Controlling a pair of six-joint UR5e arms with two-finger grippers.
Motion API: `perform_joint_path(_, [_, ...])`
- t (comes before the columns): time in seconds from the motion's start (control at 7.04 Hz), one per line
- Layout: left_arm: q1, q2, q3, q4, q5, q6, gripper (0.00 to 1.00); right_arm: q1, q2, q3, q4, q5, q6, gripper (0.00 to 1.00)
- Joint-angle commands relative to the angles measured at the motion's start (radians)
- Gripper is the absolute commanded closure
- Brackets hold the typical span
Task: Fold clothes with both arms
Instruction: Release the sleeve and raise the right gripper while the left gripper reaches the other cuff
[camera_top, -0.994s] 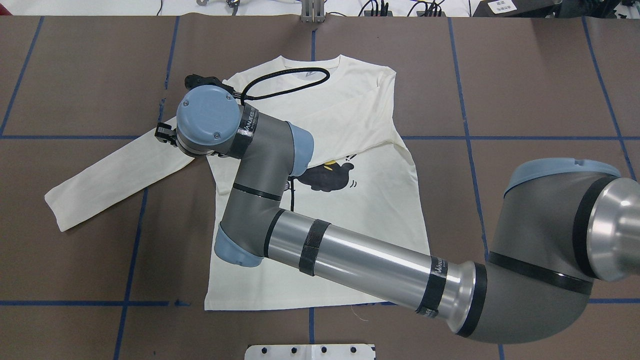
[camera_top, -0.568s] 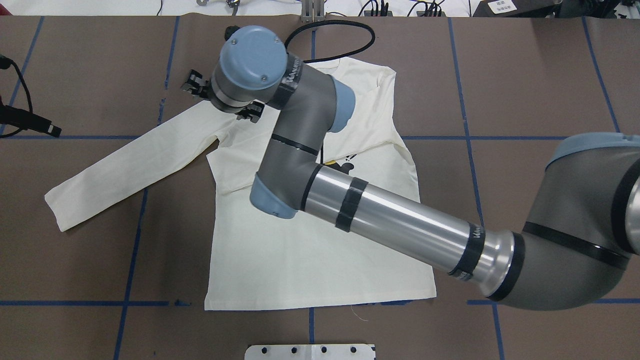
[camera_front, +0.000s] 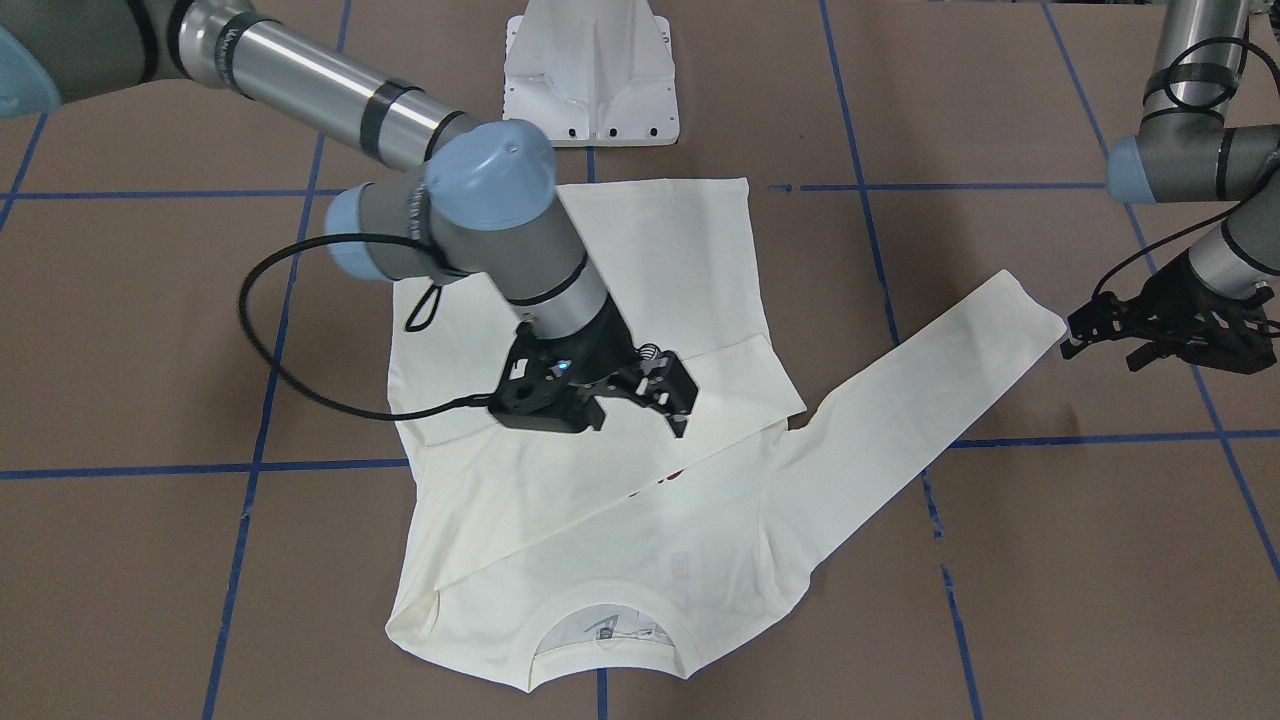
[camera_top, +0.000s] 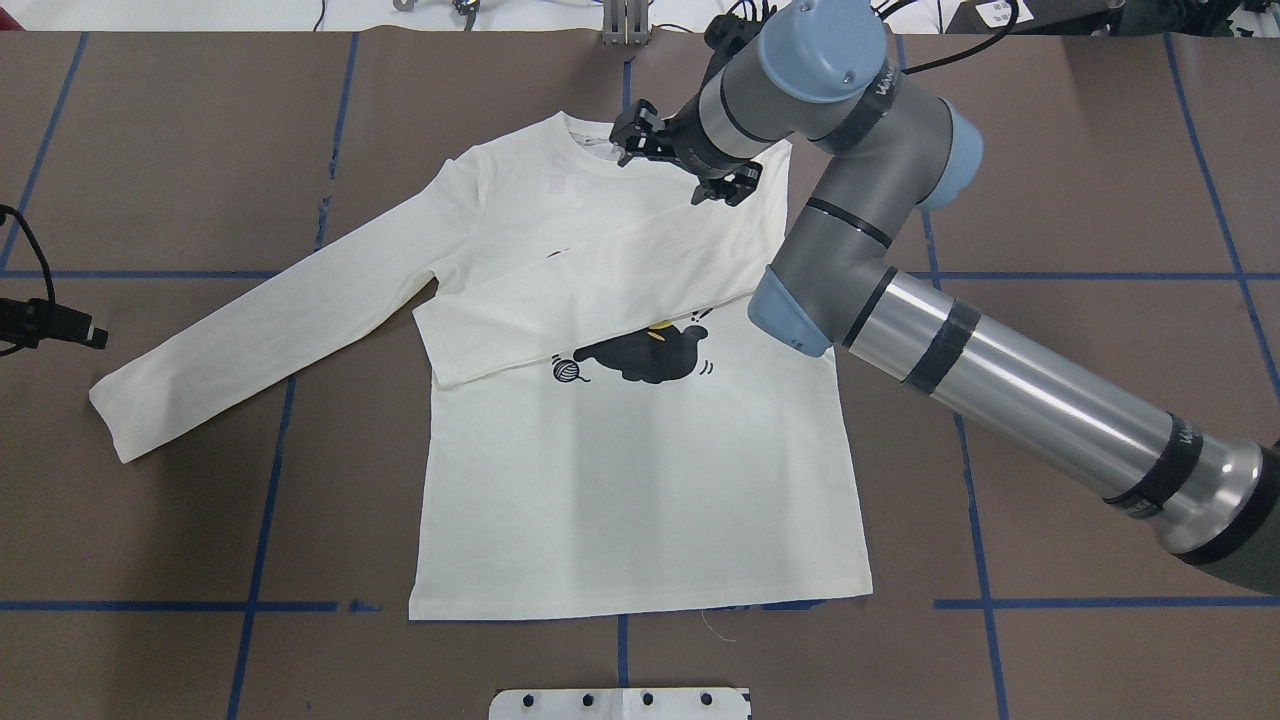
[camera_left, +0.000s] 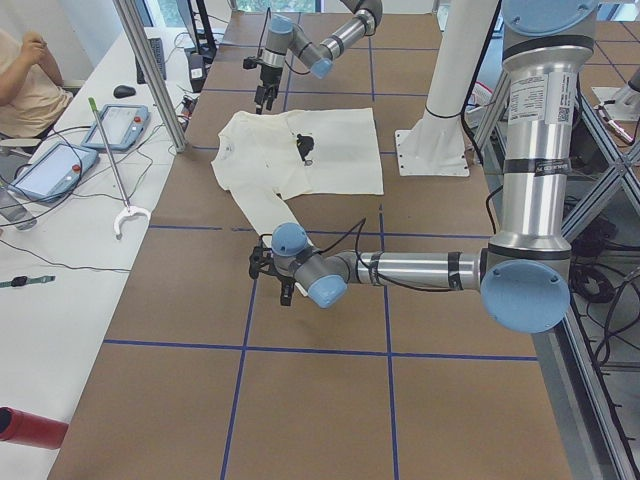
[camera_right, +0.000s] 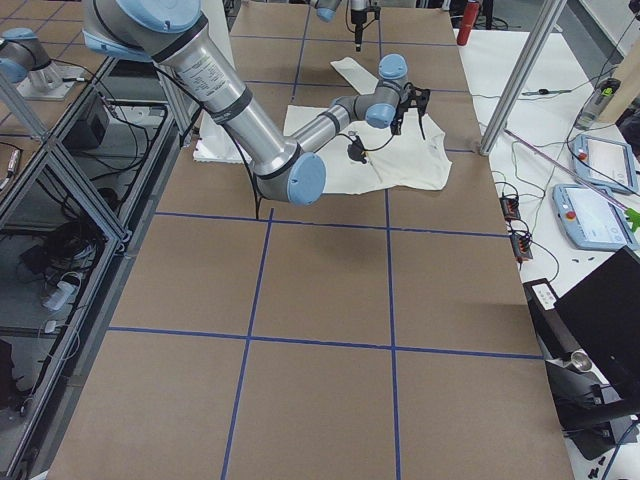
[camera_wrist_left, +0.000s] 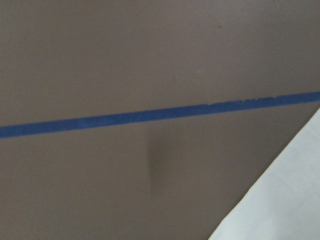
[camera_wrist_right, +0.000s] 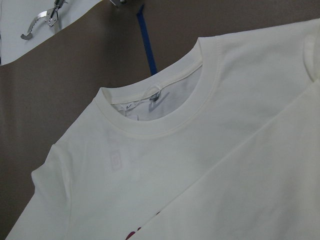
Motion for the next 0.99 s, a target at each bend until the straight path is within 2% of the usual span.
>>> perform_joint_path(0.0, [0.029,0.014,0.0,-0.019,-0.019,-0.044,0.03,0.017,-0.023,0.028,-0.001,0.015,-0.027,0.0])
perform_joint_path(0.43, [0.081,0.014,-0.005,-0.018,-0.009,-0.068,0.03,0.034,-0.036,0.027,0.0,0.014,-0.028,0.0])
perform_joint_path(0.85, [0.09,0.03,-0.003,-0.018,-0.006,-0.065,0.14,0.033,-0.036,0.028,0.002,0.014,-0.027,0.0])
